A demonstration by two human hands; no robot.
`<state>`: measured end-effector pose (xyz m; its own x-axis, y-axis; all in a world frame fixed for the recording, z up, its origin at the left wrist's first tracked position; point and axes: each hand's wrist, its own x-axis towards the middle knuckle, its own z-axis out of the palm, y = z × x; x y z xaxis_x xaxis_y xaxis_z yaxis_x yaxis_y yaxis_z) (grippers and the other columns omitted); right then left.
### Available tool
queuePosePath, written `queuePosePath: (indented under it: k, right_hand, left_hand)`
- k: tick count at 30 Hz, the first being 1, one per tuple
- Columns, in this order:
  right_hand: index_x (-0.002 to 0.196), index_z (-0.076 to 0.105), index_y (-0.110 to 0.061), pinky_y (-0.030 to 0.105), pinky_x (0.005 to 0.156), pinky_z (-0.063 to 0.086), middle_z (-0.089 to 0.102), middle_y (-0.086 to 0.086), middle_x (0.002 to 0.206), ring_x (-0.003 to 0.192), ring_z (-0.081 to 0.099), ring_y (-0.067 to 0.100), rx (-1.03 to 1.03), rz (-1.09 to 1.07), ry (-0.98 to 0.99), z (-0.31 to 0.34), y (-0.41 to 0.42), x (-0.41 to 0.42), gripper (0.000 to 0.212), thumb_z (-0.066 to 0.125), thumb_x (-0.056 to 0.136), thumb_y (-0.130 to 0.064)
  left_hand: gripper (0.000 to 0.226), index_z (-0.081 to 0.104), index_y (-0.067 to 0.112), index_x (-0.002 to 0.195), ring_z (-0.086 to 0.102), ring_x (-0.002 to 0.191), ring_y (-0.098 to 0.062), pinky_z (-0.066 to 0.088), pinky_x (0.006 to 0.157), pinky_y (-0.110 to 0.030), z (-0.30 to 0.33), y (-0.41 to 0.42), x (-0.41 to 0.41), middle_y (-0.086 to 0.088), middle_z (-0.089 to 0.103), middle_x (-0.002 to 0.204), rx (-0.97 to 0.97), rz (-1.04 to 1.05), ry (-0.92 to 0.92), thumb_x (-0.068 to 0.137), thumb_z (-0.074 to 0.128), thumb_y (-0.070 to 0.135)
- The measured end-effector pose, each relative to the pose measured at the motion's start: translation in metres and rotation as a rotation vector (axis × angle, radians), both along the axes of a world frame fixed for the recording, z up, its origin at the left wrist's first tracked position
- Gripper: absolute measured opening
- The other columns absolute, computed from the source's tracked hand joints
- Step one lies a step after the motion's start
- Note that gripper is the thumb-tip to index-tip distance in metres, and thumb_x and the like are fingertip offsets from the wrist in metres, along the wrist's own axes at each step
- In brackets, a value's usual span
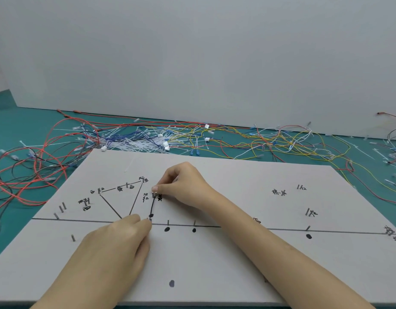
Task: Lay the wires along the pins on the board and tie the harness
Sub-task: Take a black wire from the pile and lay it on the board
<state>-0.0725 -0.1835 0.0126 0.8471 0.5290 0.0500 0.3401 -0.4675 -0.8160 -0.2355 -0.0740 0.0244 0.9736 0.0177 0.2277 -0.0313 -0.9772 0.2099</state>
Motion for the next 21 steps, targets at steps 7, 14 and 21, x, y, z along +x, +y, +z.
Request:
queuePosePath:
  k: [7, 14, 21]
  right_hand:
    - [0.094, 0.075, -0.009, 0.018, 0.061, 0.043, 0.073, 0.008, 0.09, 0.063, 0.054, 0.004, -0.1, 0.038, 0.003, 0.018, -0.023, 0.012, 0.018, 0.063, 0.092, -0.021]
    - [0.093, 0.066, -0.015, 0.028, 0.064, 0.044, 0.063, -0.003, 0.085, 0.068, 0.054, 0.012, -0.205, -0.036, -0.042, 0.027, -0.06, 0.016, 0.026, 0.055, 0.095, -0.039]
    - [0.084, 0.054, -0.021, 0.032, 0.061, 0.042, 0.057, -0.008, 0.079, 0.07, 0.055, 0.012, -0.405, -0.078, -0.098, 0.02, -0.079, 0.002, 0.036, 0.058, 0.086, -0.056]
  left_hand:
    - [0.017, 0.056, 0.013, 0.048, 0.047, 0.075, -0.025, 0.038, 0.037, -0.029, 0.01, 0.006, -0.001, -0.006, 0.062, 0.074, 0.274, -0.207, -0.165, 0.064, 0.054, 0.017]
    - [0.051, 0.06, 0.019, 0.044, 0.061, 0.066, -0.019, 0.051, 0.046, -0.032, 0.005, 0.015, 0.016, 0.009, 0.059, 0.07, 0.23, -0.284, -0.178, 0.083, 0.037, 0.043]
    - [0.025, 0.042, 0.037, 0.073, 0.054, 0.073, -0.005, 0.049, 0.059, -0.033, -0.011, 0.041, 0.032, 0.016, 0.053, 0.085, -0.168, -0.175, -0.162, 0.084, 0.061, 0.05]
